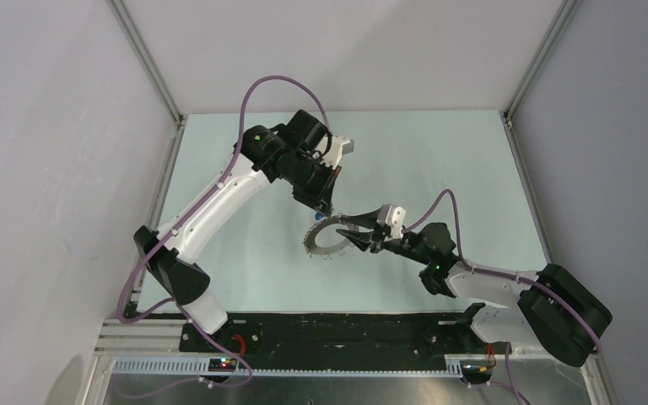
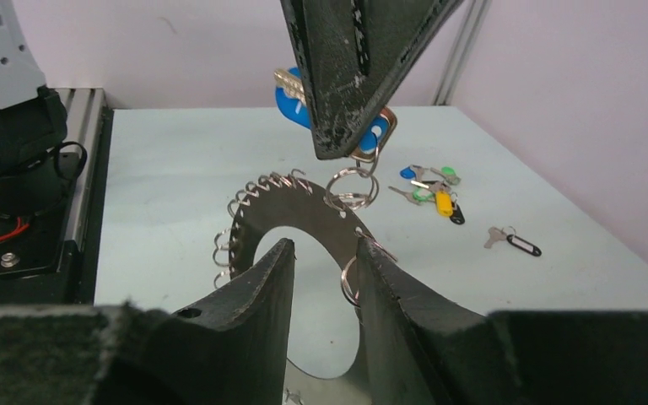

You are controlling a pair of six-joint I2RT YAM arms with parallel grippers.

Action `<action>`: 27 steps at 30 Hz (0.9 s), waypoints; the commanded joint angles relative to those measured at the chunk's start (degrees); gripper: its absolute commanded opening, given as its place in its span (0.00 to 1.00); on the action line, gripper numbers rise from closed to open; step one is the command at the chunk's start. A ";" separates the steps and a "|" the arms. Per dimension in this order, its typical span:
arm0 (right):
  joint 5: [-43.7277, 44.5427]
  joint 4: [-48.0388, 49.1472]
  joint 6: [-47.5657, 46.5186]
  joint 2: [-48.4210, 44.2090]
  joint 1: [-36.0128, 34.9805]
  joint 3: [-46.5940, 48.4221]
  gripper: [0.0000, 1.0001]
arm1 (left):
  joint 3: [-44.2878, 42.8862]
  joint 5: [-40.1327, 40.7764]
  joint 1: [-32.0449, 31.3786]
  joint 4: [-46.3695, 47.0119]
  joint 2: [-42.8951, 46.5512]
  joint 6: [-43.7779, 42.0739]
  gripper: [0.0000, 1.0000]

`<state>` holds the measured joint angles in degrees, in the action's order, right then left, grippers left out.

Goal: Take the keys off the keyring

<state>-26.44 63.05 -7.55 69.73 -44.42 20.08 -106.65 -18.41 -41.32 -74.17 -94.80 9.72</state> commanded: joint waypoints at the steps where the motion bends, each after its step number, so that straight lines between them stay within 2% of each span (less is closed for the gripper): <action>1: -1.77 2.70 0.15 -3.48 -0.30 2.07 0.38 | -2.89 -1.79 0.42 0.98 2.60 0.91 0.00; 6: -1.19 2.50 -1.39 -4.31 -1.31 2.70 0.39 | -2.95 -1.92 0.38 1.01 2.93 1.04 0.00; 16: 1.48 5.23 0.79 0.01 -1.53 5.84 0.39 | -3.95 -2.23 0.43 1.26 2.88 1.70 0.00; 27: 3.93 4.90 0.61 2.24 -1.98 6.67 0.43 | -4.86 -3.14 0.36 1.82 3.06 2.23 0.00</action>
<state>-24.32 65.08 -7.11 70.89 -46.06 24.08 -108.27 -18.90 -41.32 -73.95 -94.63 10.61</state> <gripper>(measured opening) 0.422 0.018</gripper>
